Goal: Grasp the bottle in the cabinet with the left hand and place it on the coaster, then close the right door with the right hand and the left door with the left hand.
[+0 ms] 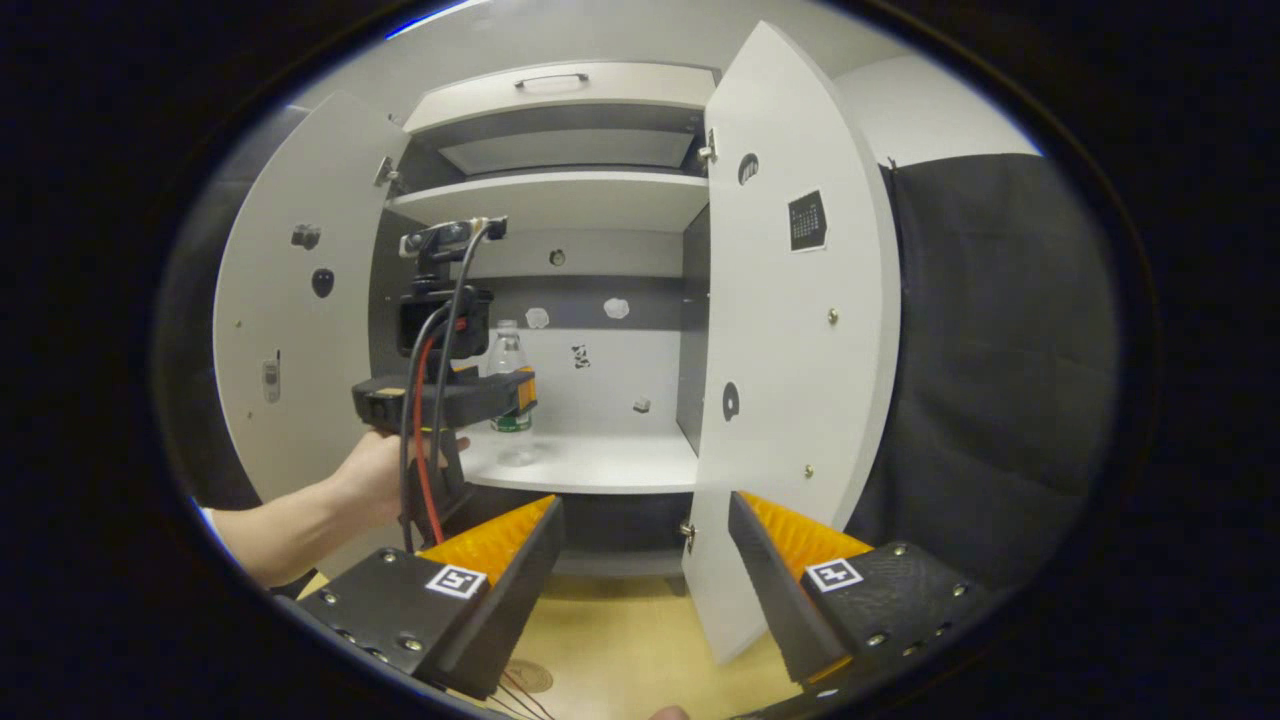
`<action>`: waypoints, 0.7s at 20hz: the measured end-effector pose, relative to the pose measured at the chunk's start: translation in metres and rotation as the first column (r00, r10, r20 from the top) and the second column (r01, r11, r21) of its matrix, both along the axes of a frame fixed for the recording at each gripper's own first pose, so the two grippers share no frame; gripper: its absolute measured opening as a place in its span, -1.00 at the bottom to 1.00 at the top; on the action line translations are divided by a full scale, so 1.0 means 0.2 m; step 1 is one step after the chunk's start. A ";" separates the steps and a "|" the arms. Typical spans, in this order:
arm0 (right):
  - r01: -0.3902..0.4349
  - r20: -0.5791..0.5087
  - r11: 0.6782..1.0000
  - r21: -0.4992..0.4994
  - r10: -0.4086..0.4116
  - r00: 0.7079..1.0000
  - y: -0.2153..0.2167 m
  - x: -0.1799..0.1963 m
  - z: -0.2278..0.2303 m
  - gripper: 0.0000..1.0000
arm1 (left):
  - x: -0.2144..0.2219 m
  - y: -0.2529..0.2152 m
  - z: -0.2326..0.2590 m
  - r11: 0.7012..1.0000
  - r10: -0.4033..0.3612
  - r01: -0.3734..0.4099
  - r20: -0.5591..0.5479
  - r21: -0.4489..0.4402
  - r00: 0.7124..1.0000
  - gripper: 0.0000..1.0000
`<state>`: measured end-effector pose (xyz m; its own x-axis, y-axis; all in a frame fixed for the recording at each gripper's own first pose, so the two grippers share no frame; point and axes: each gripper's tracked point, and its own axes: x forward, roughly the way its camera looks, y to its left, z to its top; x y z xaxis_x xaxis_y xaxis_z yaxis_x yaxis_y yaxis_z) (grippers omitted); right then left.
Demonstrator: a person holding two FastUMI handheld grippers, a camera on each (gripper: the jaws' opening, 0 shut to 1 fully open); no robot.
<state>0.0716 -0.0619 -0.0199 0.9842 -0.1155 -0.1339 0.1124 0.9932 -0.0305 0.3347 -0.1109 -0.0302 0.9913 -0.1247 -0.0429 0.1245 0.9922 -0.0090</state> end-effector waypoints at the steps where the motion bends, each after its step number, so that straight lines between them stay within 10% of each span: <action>1: 0.002 -0.006 1.000 0.001 -0.002 1.000 0.00 -0.01 -0.01 1.00 | 0.04 0.00 -0.01 1.000 0.003 -0.003 -0.005 0.000 1.000 0.92; 14: -0.004 -0.021 1.000 0.030 0.005 1.000 -0.05 -0.16 -0.09 1.00 | -0.24 0.02 0.04 1.000 0.025 -0.025 0.055 0.003 0.998 0.63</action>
<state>0.0392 -0.0719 -0.0384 0.9816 -0.1069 -0.1584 0.1078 0.9942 -0.0030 0.2858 -0.1067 -0.0223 0.9950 -0.0997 0.0109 0.0997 0.9950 0.0011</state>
